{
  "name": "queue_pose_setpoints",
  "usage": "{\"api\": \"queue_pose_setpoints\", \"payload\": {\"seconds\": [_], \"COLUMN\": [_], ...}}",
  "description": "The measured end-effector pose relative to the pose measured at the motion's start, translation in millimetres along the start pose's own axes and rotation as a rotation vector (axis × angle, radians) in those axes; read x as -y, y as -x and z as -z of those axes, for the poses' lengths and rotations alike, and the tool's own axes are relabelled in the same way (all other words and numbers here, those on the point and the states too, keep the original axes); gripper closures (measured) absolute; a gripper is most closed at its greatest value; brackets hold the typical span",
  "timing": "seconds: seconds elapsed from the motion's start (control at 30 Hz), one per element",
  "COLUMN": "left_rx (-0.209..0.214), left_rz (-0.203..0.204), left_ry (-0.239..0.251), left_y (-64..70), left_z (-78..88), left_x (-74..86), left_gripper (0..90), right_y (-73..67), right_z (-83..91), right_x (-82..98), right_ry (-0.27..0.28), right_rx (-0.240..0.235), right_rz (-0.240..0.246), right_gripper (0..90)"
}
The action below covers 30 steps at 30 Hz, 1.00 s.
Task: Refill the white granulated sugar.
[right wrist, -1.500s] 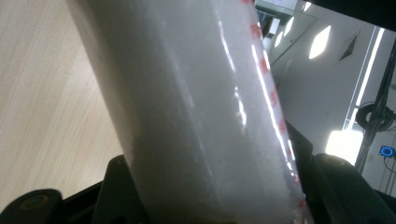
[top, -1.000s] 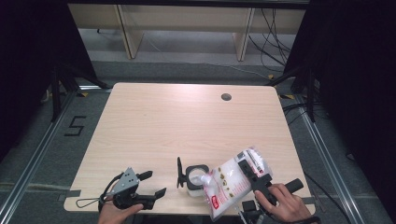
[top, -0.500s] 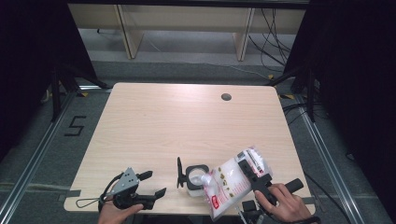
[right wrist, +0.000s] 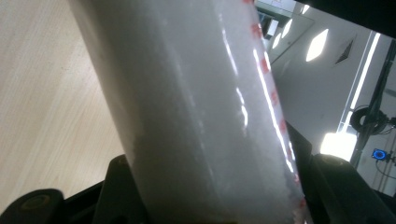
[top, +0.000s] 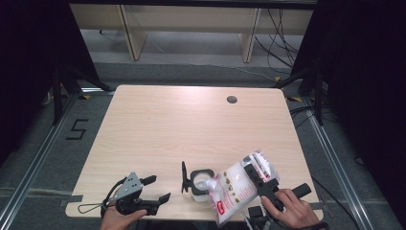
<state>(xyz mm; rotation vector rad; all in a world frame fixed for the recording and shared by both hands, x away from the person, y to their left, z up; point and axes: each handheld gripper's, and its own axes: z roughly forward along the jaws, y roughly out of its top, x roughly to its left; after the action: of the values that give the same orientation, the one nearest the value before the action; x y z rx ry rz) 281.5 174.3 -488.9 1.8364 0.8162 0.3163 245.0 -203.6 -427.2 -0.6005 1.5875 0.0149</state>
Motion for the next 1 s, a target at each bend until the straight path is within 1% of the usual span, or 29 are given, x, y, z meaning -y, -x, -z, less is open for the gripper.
{"api": "queue_pose_setpoints", "payload": {"seconds": [0.03, 0.07, 0.1, 0.13, 0.2, 0.23, 0.27, 0.3, 0.33, 0.37, 0.4, 0.57, 0.6, 0.63, 0.7, 1.0], "left_rx": [-0.003, -0.007, 0.002, 0.0, -0.001, -0.001, 0.0, -0.01, -0.003, -0.003, 0.002, 0.0, -0.011, -0.01, 0.001, -0.004], "left_rz": [0.0, -0.008, -0.011, -0.003, 0.0, 0.002, -0.001, 0.0, -0.025, -0.007, 0.0, 0.0, -0.001, -0.003, 0.0, -0.001], "left_ry": [0.0, -0.011, 0.001, -0.001, 0.001, 0.001, 0.001, -0.009, -0.013, -0.006, 0.002, 0.001, -0.014, -0.012, 0.002, -0.003], "left_y": [0.1, -0.2, -0.6, -0.1, 0.0, 0.1, -0.1, 0.3, -1.1, -0.2, -0.1, -0.1, 0.4, 0.2, 0.0, 0.2], "left_z": [0.1, 0.9, 0.1, 0.3, 0.2, 0.2, 0.1, 1.0, 1.2, 0.6, -0.2, 0.2, 1.5, 1.3, 0.1, 0.7], "left_x": [-0.1, -0.6, -0.2, -0.1, -0.1, 0.0, 0.0, -0.4, -1.0, -0.4, 0.0, -0.1, -0.6, -0.6, 0.0, -0.2], "left_gripper": [18.9, 18.9, 18.8, 18.8, 18.8, 18.8, 18.9, 18.9, 18.9, 18.9, 18.8, 18.8, 18.8, 18.8, 18.8, 18.9], "right_y": [0.0, -0.9, -1.1, -2.4, -0.8, -1.5, -0.2, 0.0, 0.0, 0.0, 0.0, -0.1, 0.0, 0.8, 0.7, 0.6], "right_z": [0.5, 1.3, 1.6, 1.6, 1.1, 1.8, 0.8, 0.8, 0.8, 0.8, 0.8, 0.9, 0.9, 0.8, 1.4, 1.2], "right_x": [-0.3, -0.3, -0.4, -0.3, -0.3, -0.2, -0.2, -0.2, -0.2, -0.2, -0.2, -0.1, -0.1, -0.2, -0.4, 0.0], "right_ry": [-0.003, -0.015, -0.016, -0.02, -0.009, -0.017, -0.005, -0.005, -0.005, -0.005, -0.004, -0.003, -0.004, 0.0, -0.002, 0.002], "right_rx": [0.001, -0.004, -0.001, -0.006, -0.002, 0.0, -0.004, -0.003, -0.005, -0.004, -0.004, -0.005, -0.005, 0.0, 0.005, 0.004], "right_rz": [-0.005, -0.02, -0.021, -0.037, -0.015, -0.025, -0.005, -0.003, -0.005, -0.004, -0.004, -0.004, -0.004, 0.002, -0.002, -0.002], "right_gripper": [51.0, 51.0, 51.0, 51.1, 51.1, 51.1, 51.2, 51.2, 51.3, 51.3, 51.3, 51.7, 51.8, 51.9, 52.0, 52.5]}}
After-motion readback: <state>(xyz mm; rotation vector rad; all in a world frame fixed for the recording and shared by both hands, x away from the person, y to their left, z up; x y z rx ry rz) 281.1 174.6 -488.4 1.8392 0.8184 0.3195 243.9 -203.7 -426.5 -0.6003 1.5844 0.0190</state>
